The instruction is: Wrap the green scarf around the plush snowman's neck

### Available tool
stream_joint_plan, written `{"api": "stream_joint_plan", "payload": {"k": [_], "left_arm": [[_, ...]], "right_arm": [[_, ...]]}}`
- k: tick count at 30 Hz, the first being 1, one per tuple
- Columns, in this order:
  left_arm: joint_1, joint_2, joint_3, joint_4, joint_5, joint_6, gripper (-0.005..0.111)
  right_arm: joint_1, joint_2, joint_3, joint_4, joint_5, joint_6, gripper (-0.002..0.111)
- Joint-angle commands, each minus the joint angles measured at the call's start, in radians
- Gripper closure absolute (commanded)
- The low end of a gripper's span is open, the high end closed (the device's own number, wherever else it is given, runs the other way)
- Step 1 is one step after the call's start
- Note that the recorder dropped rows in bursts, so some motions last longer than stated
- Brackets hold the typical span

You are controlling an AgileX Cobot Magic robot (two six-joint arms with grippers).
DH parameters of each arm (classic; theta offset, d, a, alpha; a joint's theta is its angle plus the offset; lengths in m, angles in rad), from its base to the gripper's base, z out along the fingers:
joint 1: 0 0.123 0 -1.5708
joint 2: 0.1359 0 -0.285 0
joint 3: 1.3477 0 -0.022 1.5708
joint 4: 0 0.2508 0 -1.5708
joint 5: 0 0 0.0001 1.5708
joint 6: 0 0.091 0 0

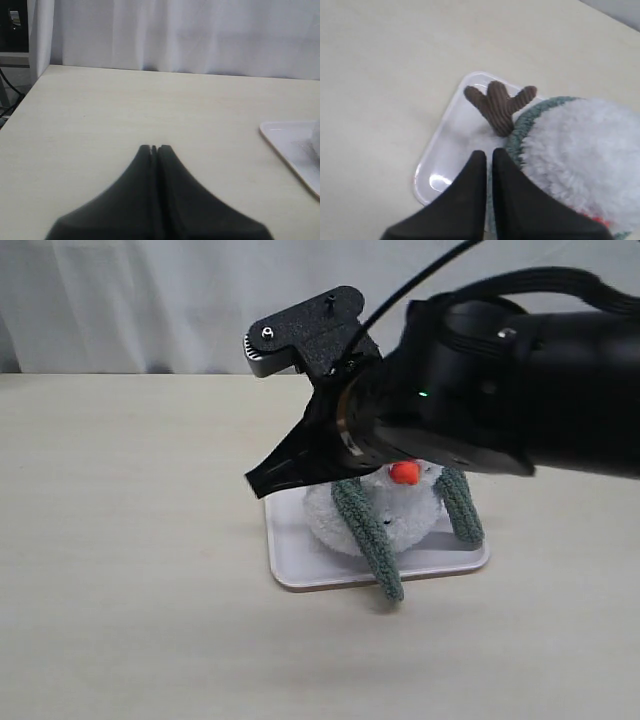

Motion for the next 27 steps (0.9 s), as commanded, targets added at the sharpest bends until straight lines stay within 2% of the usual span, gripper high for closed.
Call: {"api": "stream_joint_plan", "payload": {"k": [1, 7, 17, 27], "left_arm": [[-0.008, -0.003, 0.003, -0.002, -0.007, 0.000, 0.107], [-0.008, -0.003, 0.003, -0.002, -0.007, 0.000, 0.107], [-0.008, -0.003, 0.003, -0.002, -0.007, 0.000, 0.107], [-0.008, -0.003, 0.003, -0.002, -0.007, 0.000, 0.107]], "right_arm": [[-0.038, 0.108, -0.108, -0.011, 0.136, 0.024, 0.104], [-0.088, 0.214, -0.178, 0.002, 0.115, 0.057, 0.104], [-0.120, 0.316, -0.185, 0.029, 0.099, 0.060, 0.104], [-0.118, 0.280, -0.187, 0.040, 0.077, 0.053, 0.104]]}}
